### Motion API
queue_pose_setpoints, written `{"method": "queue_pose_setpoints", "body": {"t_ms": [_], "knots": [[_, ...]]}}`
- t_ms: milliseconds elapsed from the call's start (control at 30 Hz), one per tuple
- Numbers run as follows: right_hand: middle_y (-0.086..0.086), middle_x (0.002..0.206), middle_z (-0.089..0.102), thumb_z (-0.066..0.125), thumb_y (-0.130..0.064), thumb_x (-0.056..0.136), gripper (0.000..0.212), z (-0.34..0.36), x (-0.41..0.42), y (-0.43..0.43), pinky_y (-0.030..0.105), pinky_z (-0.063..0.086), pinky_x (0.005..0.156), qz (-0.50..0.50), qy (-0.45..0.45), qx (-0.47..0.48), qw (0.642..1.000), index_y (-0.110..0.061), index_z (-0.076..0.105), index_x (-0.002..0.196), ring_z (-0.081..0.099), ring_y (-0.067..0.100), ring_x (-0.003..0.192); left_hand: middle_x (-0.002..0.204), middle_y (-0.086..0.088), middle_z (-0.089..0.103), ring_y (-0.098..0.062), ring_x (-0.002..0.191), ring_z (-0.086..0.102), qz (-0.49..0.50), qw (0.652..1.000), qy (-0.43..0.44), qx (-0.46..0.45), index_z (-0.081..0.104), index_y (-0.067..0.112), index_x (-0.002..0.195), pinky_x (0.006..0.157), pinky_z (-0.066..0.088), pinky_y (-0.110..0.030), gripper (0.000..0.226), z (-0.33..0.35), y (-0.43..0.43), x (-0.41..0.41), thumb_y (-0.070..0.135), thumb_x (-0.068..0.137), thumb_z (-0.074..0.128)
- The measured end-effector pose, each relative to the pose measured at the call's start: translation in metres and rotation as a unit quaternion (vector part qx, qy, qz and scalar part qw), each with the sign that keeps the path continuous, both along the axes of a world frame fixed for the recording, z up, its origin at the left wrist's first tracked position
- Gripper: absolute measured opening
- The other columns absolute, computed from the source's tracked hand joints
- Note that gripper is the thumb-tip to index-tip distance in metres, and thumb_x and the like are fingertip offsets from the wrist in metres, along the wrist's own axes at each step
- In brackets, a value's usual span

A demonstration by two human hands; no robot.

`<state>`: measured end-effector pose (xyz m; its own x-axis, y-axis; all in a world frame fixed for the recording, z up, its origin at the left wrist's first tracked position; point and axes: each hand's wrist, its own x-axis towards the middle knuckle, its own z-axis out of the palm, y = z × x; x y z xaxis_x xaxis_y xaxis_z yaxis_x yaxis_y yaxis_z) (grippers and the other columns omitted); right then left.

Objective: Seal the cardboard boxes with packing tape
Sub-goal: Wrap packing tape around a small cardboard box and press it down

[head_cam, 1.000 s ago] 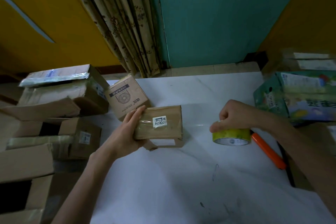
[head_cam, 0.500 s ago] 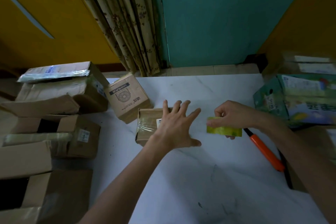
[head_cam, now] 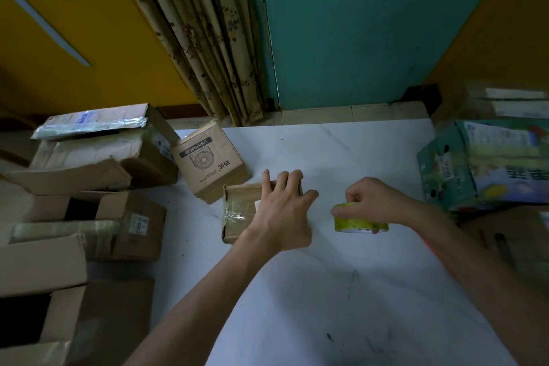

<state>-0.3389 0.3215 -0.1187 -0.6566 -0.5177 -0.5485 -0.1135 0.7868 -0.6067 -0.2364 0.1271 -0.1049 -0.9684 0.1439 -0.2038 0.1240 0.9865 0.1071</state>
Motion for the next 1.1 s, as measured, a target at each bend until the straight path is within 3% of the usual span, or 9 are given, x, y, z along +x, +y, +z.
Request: {"method": "queue_pose_setpoints", "body": {"t_ms": [67,133,233,333,433,533,767,933,1100], "knots": [[0.000,0.062,0.058,0.078,-0.050,0.076,0.044,0.008,-0.005,0.005,0.029,0.053,0.049,0.001,0.025,-0.009,1.000,-0.016,0.058,0.059,0.064,0.019,0.052,0.130,-0.011,0.042,-0.035,0.121,0.042,0.021,0.999,0.007,0.024,0.064,0.023,0.128,0.111,0.014,-0.055,0.067,-0.001,-0.001,-0.001,0.032,0.063,0.075],[-0.006,0.055,0.056,0.077,-0.053,0.076,0.044,0.017,-0.009,0.008,0.025,0.046,0.052,0.016,0.075,-0.015,0.997,-0.019,0.059,0.056,0.058,0.011,0.052,0.133,-0.009,0.042,-0.032,0.123,0.040,0.029,0.997,0.015,0.066,0.065,0.026,0.129,0.108,0.016,-0.046,0.066,0.000,-0.006,-0.002,0.033,0.064,0.076],[-0.001,0.054,0.057,0.075,-0.057,0.075,0.047,0.033,-0.012,0.004,0.027,0.043,0.053,0.023,0.127,-0.026,0.991,-0.015,0.062,0.057,0.054,0.010,0.052,0.141,-0.006,0.038,-0.026,0.131,0.033,0.049,0.985,0.031,0.164,0.065,0.031,0.130,0.108,0.019,-0.038,0.066,0.010,-0.016,-0.005,0.043,0.067,0.075],[0.005,0.052,0.053,0.068,-0.066,0.074,0.060,0.046,-0.013,-0.004,0.027,0.041,0.055,0.034,0.160,-0.043,0.986,-0.009,0.061,0.058,0.049,0.013,0.051,0.139,-0.004,0.037,-0.022,0.129,0.031,0.059,0.965,0.048,0.252,0.071,0.034,0.118,0.104,0.031,-0.038,0.053,0.020,-0.018,-0.003,0.048,0.067,0.069],[0.001,0.045,0.039,0.042,-0.081,0.074,0.072,0.039,-0.013,-0.004,0.027,0.037,0.055,0.050,0.218,-0.018,0.974,-0.014,0.045,0.049,0.038,0.013,0.045,0.135,-0.007,0.039,-0.024,0.126,0.035,0.048,0.957,0.092,0.273,0.077,0.026,0.103,0.101,0.041,-0.044,0.042,0.008,-0.025,0.010,0.048,0.070,0.063],[-0.001,0.043,0.036,0.022,-0.081,0.081,0.075,0.013,-0.007,0.003,0.026,0.031,0.049,0.073,0.273,0.053,0.958,-0.017,0.038,0.046,0.036,0.014,0.042,0.138,-0.005,0.037,-0.024,0.125,0.037,0.029,0.950,0.116,0.288,0.075,0.026,0.104,0.095,0.051,-0.049,0.039,-0.005,-0.033,0.024,0.047,0.071,0.068],[-0.002,0.041,0.037,0.019,-0.071,0.088,0.072,0.015,-0.007,-0.007,0.023,0.026,0.048,0.078,0.342,0.034,0.936,-0.017,0.040,0.045,0.037,0.012,0.039,0.143,0.000,0.031,-0.020,0.129,0.033,0.038,0.949,0.131,0.284,0.074,0.024,0.109,0.094,0.054,-0.045,0.043,-0.011,-0.043,0.040,0.047,0.073,0.073],[-0.001,0.042,0.039,0.013,-0.074,0.087,0.078,0.012,-0.007,-0.019,0.023,0.032,0.048,0.111,0.357,0.052,0.926,-0.016,0.043,0.046,0.038,0.012,0.040,0.141,-0.005,0.035,-0.008,0.125,0.028,0.043,0.942,0.169,0.287,0.074,0.021,0.107,0.089,0.057,-0.036,0.041,-0.017,-0.044,0.052,0.043,0.072,0.078],[-0.001,0.046,0.041,0.002,-0.077,0.082,0.083,0.005,0.001,-0.032,0.025,0.036,0.051,0.150,0.347,0.090,0.921,-0.014,0.046,0.049,0.043,0.013,0.044,0.141,-0.009,0.039,-0.014,0.127,0.036,0.042,0.938,0.178,0.296,0.073,0.019,0.111,0.087,0.057,-0.031,0.045,-0.022,-0.051,0.063,0.046,0.075,0.077]]}}
